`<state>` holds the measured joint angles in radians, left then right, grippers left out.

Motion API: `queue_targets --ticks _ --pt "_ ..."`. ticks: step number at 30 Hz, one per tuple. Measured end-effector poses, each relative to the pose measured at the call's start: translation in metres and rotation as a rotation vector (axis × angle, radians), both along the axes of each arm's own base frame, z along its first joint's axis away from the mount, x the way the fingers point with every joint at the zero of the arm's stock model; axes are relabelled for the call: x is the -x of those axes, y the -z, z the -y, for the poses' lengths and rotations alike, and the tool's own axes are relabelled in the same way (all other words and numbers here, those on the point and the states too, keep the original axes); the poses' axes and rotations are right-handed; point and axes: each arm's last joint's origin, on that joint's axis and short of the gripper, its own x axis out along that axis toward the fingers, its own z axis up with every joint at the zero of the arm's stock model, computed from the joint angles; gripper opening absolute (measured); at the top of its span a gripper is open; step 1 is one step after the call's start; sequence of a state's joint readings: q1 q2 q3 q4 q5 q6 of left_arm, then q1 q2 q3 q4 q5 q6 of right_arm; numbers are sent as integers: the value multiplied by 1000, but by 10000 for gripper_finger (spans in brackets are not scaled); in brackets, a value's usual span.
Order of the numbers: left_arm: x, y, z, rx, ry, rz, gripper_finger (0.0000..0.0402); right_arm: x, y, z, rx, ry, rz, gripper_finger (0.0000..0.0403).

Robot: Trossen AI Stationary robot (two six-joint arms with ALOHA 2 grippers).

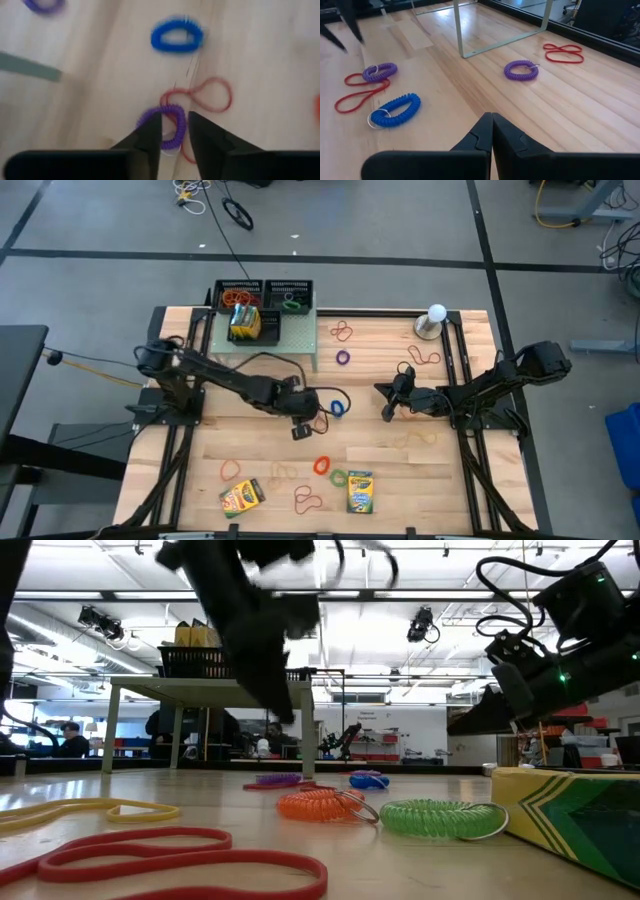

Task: Pick & Place Office Desk Supplies
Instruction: Put the violet spring keychain into the top right black bin on the shelf

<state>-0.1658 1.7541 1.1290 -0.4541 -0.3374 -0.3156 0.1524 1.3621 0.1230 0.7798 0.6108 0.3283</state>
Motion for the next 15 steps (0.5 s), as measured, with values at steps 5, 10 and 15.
queue_targets --ticks 5,10,15 --pt "-11 31 -24 64 -41 -81 155 0 -1 0 -1 -2 10 9" --pt "-16 38 -43 53 -33 -85 178 0 -1 0 -1 -2 10 9" --pt "-16 42 -43 96 55 -120 168 0 -1 0 1 -4 8 9"
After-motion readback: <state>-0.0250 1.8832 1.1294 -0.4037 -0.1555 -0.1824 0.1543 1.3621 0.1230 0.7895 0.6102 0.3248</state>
